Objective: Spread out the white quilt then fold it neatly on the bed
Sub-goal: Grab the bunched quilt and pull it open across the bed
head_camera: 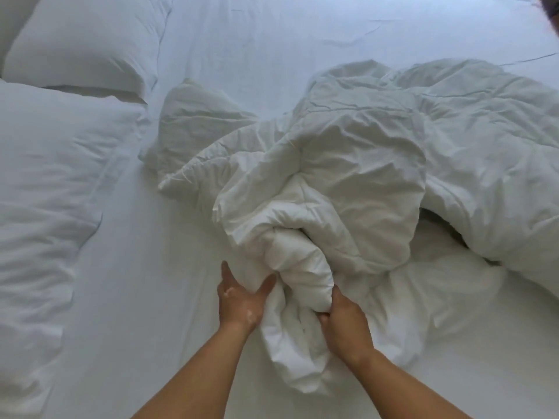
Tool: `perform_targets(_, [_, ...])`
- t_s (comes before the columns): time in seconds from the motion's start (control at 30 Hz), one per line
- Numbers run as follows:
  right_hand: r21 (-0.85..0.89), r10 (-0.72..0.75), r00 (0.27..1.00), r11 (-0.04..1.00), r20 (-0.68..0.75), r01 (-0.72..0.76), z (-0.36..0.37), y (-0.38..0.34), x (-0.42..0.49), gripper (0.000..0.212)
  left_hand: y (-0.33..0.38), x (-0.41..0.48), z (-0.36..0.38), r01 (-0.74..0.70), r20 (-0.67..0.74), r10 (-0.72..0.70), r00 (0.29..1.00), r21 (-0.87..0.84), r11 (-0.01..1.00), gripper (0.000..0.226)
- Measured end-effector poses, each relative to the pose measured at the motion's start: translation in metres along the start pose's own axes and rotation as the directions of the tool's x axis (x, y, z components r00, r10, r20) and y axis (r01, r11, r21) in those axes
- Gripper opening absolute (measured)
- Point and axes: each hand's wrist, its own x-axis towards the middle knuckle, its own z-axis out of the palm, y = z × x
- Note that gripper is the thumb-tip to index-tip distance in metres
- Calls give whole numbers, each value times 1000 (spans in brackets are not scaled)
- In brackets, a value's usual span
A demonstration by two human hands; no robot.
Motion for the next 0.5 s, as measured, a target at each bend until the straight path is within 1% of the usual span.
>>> perform_targets(0.03, [10,6,1000,1000,-1,-6,-1,-2,1,41,-9,1,5,38,67,-40,997,29,999,112])
perform_targets(0.07, [0,-6,1000,1000,8,6,-3,-2,1,42,-16,-1,9,37,106,-42,994,49,998,102])
perform_targets(0.1, [-21,-23,999,999,26,23,-7,1,1,44,-21,-2,12,9,109,-16,994,57,998,87])
perform_targets(0.17, [-51,-31,996,998,88,36,-21,9,-3,47,-23,-7,14,-79,67,74,995,88,993,61])
perform_targets(0.23, [-82,-7,990,996,143,19,-37,22,-14,47,-30,-19,6,-145,36,142,989,87,986,50])
perform_targets(0.33, [-116,0,978,993,208,25,-49,39,-44,40,-68,-49,-14,-159,12,159,987,83,984,50])
perform_targets(0.43, [-204,17,963,978,267,39,-30,52,-84,23,-123,-88,-18,-116,46,111,993,137,984,57])
perform_targets(0.5, [-253,24,963,966,267,46,-13,63,-110,20,-160,-116,-10,-79,68,68,995,169,982,63])
